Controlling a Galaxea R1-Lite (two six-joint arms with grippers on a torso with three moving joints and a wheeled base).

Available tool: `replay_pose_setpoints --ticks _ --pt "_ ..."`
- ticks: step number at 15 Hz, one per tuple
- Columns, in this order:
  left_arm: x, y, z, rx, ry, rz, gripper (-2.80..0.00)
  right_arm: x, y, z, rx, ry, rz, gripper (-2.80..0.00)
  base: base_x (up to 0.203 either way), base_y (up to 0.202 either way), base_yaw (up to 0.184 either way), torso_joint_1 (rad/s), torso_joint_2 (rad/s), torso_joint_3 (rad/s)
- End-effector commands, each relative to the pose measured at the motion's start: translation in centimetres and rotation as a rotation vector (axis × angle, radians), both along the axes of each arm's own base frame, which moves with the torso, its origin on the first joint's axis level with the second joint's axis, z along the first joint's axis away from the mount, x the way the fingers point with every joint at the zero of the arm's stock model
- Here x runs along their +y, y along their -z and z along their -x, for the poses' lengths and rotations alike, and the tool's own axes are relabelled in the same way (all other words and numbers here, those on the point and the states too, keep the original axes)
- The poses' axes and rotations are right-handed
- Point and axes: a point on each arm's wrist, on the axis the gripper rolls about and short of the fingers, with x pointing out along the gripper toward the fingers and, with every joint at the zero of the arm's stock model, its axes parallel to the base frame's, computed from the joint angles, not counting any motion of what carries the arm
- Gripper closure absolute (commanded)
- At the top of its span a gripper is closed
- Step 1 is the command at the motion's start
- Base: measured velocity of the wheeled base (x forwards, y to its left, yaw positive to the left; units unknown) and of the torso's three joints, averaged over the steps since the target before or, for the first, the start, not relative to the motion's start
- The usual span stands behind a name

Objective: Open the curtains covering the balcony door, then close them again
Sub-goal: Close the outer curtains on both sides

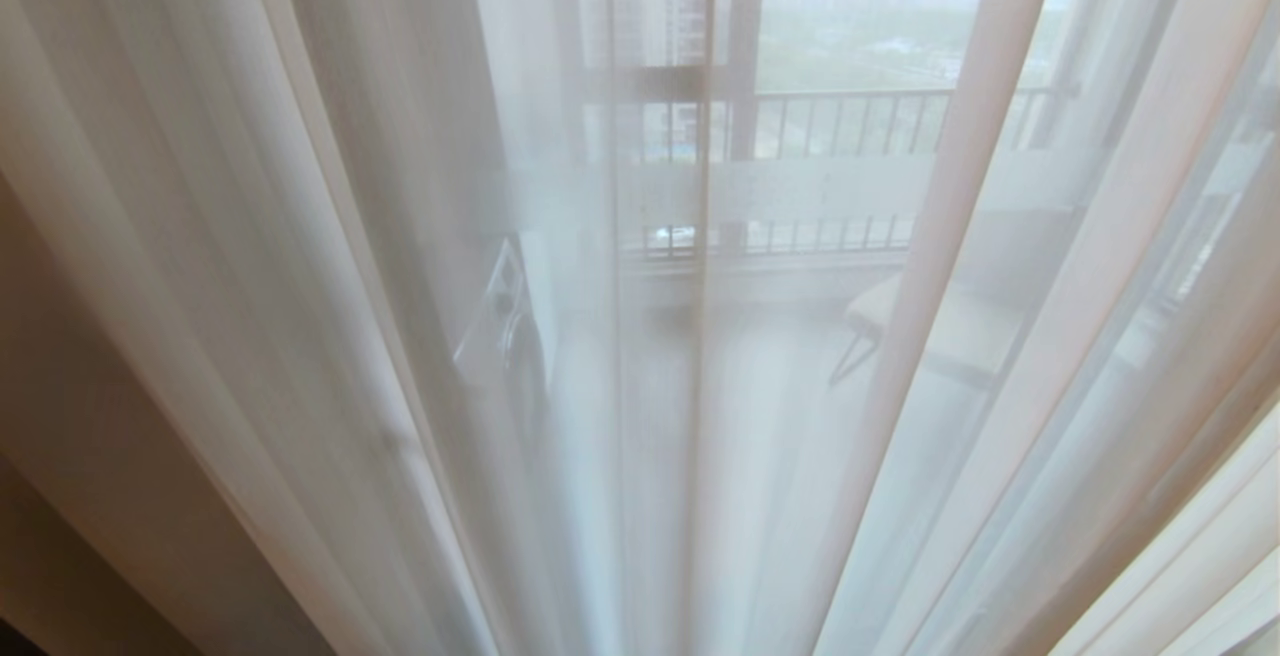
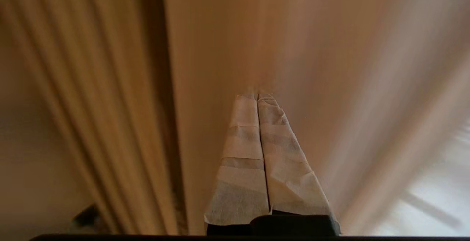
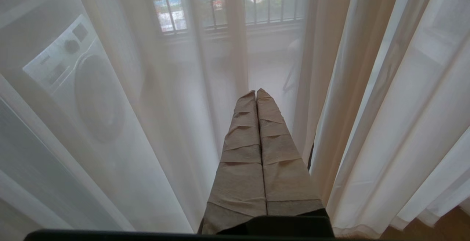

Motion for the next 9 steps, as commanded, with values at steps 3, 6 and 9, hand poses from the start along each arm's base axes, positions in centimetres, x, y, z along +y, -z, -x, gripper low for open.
replay_pose_setpoints --ticks 3,6,9 --pt "3.4 -3.0 -5.9 0.104 -0.344 0.027 0.00 0.0 0.0 0.0 0.000 0.000 0.000 0.00 0.000 0.000 0.000 0.000 0.00 0.000" --pt "6.9 -4.3 -7.6 0.128 -0.501 0.046 0.00 0.0 0.0 0.0 -0.001 0.000 0.000 0.00 0.000 0.000 0.000 0.000 0.00 0.000" --pt "10.2 -4.6 -8.8 0.154 -0.596 0.067 -2.80 0.0 0.0 0.0 0.001 0.000 0.000 0.00 0.000 0.000 0.000 0.000 0.00 0.000"
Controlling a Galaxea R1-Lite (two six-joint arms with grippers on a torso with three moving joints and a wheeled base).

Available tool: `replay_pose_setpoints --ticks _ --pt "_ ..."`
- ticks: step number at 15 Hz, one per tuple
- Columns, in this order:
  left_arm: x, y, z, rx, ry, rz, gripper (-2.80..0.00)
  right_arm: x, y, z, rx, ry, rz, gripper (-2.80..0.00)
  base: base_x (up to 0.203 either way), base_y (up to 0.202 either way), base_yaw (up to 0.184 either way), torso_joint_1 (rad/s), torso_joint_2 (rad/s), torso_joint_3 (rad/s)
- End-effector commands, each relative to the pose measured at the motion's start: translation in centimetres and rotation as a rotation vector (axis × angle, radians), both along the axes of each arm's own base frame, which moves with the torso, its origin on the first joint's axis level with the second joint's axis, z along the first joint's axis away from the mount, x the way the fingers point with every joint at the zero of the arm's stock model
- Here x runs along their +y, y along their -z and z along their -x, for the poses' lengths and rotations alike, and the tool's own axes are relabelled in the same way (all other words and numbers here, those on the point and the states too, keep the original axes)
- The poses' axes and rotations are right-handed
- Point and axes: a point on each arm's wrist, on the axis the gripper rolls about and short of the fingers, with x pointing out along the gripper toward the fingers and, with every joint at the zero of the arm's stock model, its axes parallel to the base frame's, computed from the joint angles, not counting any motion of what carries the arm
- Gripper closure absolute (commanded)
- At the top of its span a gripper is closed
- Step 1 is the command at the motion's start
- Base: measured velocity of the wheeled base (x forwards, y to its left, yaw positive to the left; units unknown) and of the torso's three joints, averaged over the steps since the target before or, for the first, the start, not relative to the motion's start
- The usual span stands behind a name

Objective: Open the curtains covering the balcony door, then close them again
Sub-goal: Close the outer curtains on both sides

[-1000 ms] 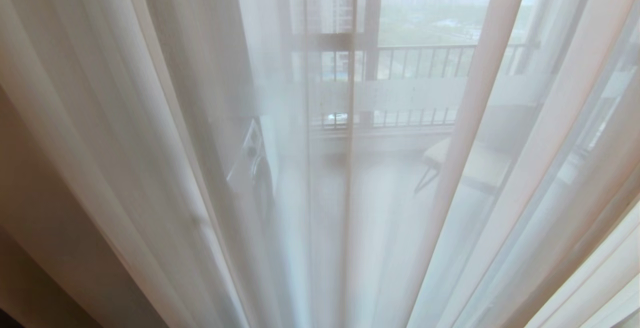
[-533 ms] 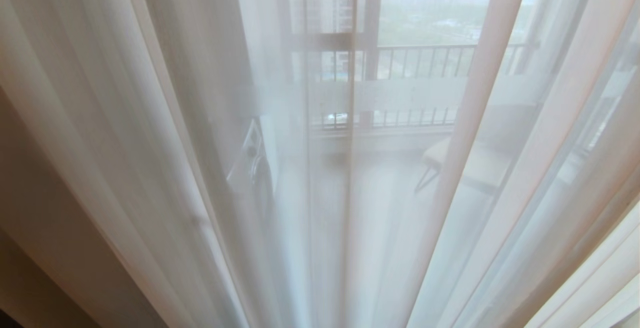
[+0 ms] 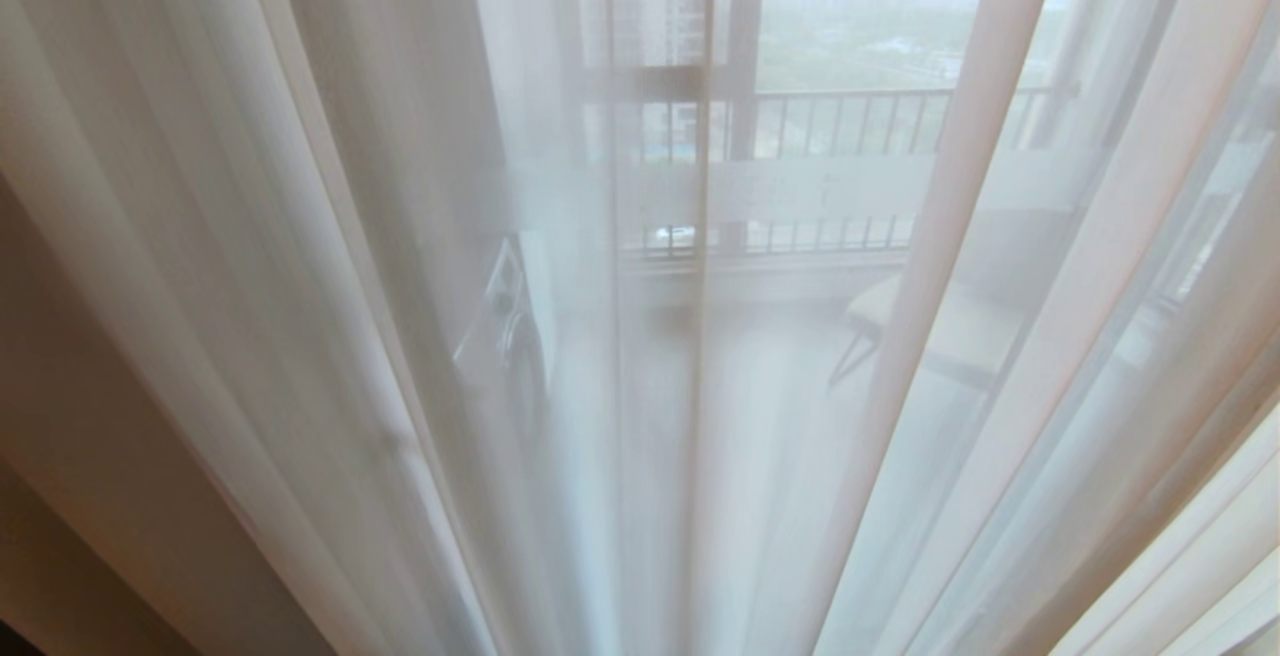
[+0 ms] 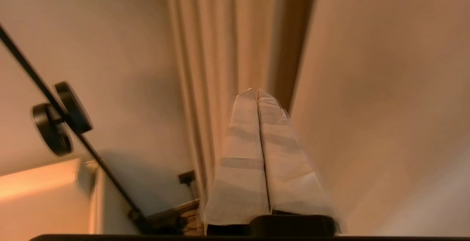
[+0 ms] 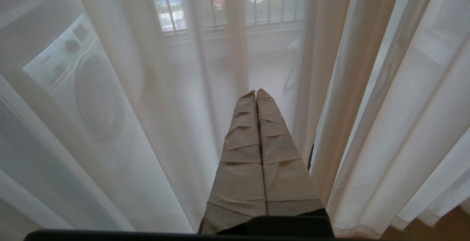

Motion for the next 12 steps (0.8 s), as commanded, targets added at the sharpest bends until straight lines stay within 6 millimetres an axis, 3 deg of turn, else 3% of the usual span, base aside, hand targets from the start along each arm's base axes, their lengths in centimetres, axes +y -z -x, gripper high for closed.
replay_pose_setpoints --ticks 1,12 --pt "3.5 0.6 -2.0 0.051 -0.091 0.042 -2.80 0.0 0.0 0.0 0.000 0.000 -0.001 0.00 0.000 0.000 0.000 0.000 0.00 0.000" --pt "14.1 2.3 -4.8 0.069 -0.280 0.026 -2.80 0.0 0.0 0.0 0.000 0.000 -0.001 0.00 0.000 0.000 0.000 0.000 0.00 0.000"
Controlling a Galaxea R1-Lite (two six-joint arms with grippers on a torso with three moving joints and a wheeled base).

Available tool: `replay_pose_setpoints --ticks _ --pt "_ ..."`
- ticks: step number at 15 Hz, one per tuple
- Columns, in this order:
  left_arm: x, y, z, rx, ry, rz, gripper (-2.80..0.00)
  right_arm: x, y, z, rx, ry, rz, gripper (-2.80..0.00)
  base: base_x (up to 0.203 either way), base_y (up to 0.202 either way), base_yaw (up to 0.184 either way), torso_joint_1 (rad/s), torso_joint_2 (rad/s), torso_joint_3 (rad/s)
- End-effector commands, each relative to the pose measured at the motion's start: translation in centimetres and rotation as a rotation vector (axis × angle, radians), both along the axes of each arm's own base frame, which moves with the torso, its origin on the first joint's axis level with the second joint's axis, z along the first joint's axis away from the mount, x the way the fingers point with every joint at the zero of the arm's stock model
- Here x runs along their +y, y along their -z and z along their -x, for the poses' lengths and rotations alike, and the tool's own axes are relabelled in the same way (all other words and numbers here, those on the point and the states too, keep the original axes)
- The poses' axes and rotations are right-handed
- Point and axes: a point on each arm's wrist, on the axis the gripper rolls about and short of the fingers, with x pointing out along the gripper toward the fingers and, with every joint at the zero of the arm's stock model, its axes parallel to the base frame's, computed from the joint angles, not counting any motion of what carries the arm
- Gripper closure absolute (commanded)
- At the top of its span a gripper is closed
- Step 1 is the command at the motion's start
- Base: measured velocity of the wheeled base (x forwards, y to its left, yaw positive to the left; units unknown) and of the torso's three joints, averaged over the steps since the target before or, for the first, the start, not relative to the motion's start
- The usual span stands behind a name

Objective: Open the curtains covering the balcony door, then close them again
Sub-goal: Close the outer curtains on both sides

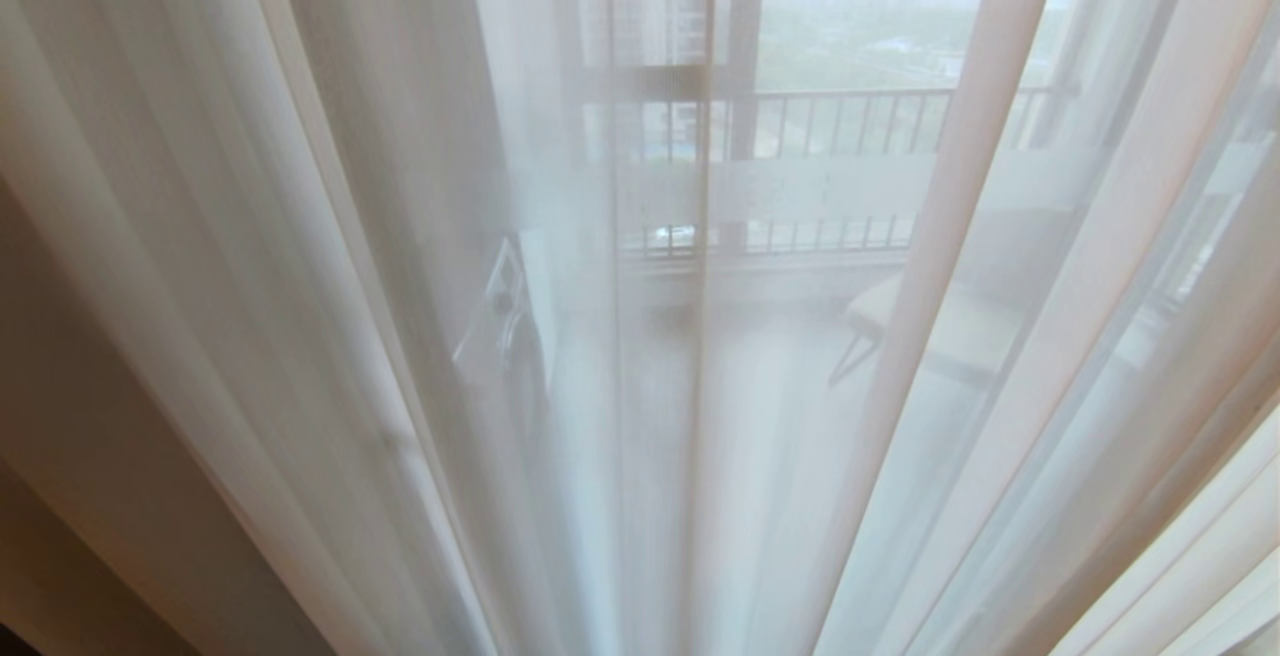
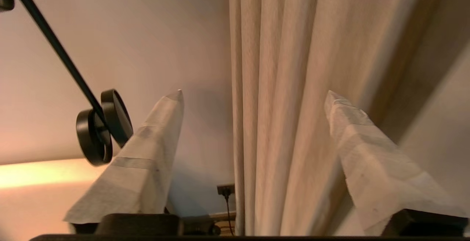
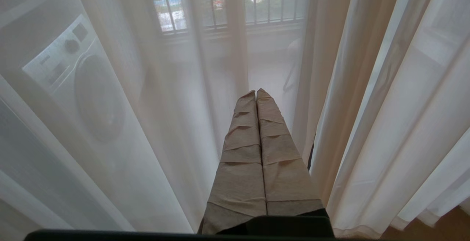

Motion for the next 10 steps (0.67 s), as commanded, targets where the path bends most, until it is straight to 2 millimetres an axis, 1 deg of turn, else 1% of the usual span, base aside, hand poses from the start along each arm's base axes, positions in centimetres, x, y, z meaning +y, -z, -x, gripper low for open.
replay_pose_setpoints --ticks 1,5,10 --pt "3.4 1.4 -1.3 0.037 -0.022 0.035 -2.80 0.0 0.0 0.0 0.000 0.000 0.000 0.00 0.000 0.000 0.000 0.000 0.00 0.000" --pt "7.1 2.3 -2.8 0.019 -0.005 0.007 -2.80 0.0 0.0 0.0 0.000 0.000 0.000 0.00 0.000 0.000 0.000 0.000 0.00 0.000" --pt "10.3 3.6 -5.0 -0.009 0.046 -0.032 -2.80 0.0 0.0 0.0 0.000 0.000 0.000 0.00 0.000 0.000 0.000 0.000 0.00 0.000"
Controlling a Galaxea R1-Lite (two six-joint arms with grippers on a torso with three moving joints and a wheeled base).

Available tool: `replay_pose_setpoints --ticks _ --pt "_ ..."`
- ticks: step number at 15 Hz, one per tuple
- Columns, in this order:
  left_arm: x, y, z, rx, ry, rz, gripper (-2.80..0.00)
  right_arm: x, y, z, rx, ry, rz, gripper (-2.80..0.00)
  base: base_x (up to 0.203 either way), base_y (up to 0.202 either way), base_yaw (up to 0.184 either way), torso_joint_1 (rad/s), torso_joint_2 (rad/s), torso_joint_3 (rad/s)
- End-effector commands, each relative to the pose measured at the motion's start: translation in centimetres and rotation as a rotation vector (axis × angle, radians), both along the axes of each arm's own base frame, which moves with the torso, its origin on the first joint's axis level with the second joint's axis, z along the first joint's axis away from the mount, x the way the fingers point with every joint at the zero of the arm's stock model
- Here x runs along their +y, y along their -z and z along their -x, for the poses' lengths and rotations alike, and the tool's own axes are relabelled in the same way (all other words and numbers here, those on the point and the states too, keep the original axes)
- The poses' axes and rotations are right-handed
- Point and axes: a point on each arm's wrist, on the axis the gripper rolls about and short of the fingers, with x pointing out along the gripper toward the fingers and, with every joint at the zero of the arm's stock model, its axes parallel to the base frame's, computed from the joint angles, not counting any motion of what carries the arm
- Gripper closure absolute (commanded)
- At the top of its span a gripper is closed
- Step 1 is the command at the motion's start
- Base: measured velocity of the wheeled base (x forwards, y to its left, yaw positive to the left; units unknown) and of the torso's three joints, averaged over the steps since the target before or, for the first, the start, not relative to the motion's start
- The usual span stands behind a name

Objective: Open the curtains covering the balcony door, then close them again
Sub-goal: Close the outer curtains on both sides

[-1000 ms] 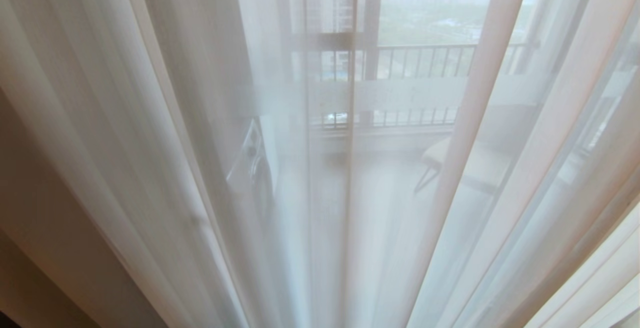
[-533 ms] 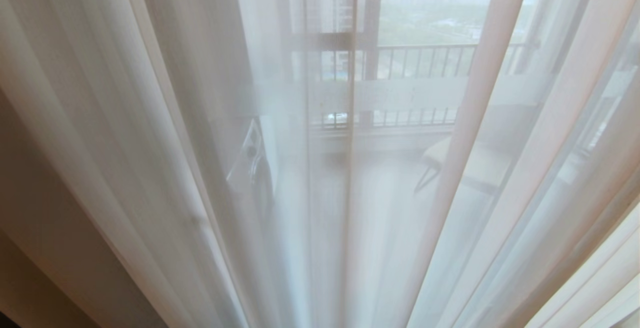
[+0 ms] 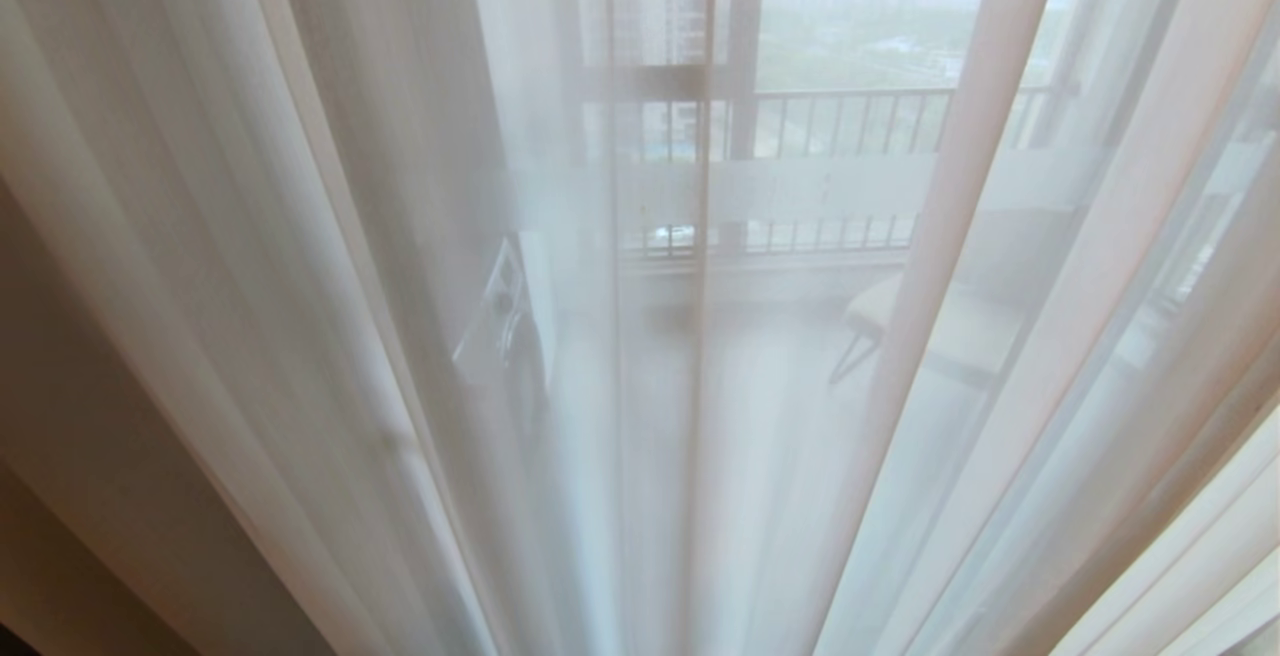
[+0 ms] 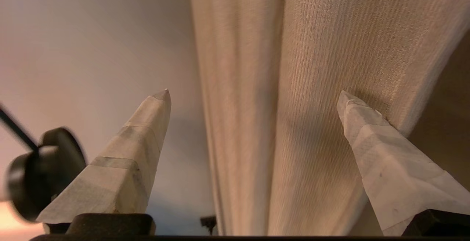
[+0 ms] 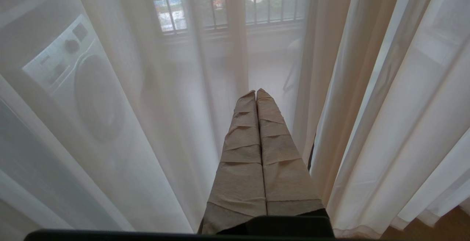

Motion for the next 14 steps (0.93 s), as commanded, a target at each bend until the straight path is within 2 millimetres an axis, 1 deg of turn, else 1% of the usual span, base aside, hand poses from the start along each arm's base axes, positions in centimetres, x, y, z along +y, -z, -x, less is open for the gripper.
replay_pose_setpoints --ticks 1,4,5,9,14 --pt "2.3 1.7 -1.6 0.003 0.006 0.004 -2.80 0.0 0.0 0.0 0.001 0.000 -0.001 0.00 0.000 0.000 0.000 0.000 0.00 0.000" --pt "3.7 2.3 -2.7 -0.017 0.084 -0.046 -2.80 0.0 0.0 0.0 -0.001 0.000 -0.001 0.00 0.000 0.000 0.000 0.000 0.00 0.000" --pt "4.0 2.6 -2.9 -0.015 0.088 -0.055 0.00 0.0 0.0 0.0 0.001 0.000 -0.001 0.00 0.000 0.000 0.000 0.000 0.00 0.000" --pt "4.5 3.1 -3.6 -0.023 0.106 -0.076 0.00 0.0 0.0 0.0 0.000 0.000 -0.001 0.00 0.000 0.000 0.000 0.000 0.00 0.000" --pt "4.6 2.7 -3.5 -0.042 0.156 -0.110 0.00 0.0 0.0 0.0 0.000 0.000 -0.001 0.00 0.000 0.000 0.000 0.000 0.00 0.000"
